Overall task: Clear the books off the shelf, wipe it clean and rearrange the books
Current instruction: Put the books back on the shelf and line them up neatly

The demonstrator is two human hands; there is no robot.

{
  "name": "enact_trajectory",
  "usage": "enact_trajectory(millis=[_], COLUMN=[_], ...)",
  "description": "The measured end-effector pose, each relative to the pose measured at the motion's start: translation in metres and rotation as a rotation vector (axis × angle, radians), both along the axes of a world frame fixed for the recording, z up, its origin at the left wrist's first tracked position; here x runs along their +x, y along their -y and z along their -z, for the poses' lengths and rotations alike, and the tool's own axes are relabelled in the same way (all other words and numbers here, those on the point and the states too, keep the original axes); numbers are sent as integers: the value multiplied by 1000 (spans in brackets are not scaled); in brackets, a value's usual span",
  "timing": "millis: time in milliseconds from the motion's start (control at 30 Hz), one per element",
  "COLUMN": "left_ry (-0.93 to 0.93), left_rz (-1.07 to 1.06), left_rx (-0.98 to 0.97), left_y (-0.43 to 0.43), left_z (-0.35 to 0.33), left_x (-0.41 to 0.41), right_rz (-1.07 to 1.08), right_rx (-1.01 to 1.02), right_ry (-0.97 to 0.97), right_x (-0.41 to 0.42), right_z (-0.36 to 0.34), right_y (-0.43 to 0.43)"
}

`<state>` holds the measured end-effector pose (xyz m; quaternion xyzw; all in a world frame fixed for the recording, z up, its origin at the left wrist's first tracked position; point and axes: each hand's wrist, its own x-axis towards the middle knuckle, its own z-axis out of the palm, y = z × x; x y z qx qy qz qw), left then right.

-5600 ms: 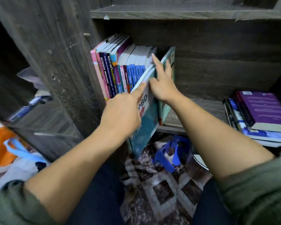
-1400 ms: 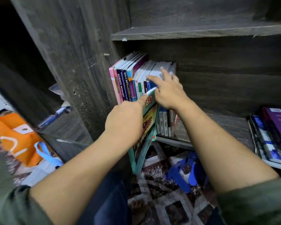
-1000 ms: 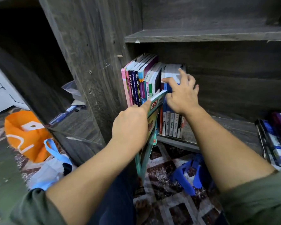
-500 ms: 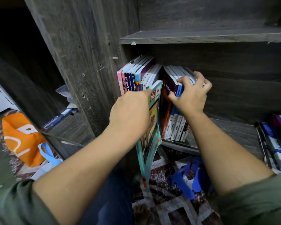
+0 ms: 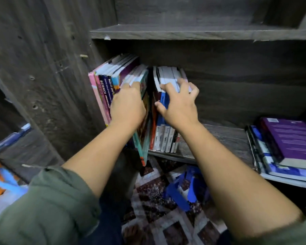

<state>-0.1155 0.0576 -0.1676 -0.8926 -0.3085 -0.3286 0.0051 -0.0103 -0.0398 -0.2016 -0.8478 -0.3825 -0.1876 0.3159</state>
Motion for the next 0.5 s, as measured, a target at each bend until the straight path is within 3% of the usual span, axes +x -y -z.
enact_trajectory(millis=[100,167,233,333,500], left_ry=[219,515,689,729,695], left_rz=[64,215,338,400,316], left_rx=[37,47,86,153,210], left_y=[-7,-12,-15,-13,-30], left_z=[19,24,36,66,81], left_x=[9,12,11,12,35], right_rz=[-285,-341,-356,-386,-396], right_rx=[91,228,317,179,54], right_ry=[-42,-63,-247,-397,-554], right_x=[0,1,-2,-3,15], right_z=[8,22,36,47,59], right_y=[16,29,39,42,42])
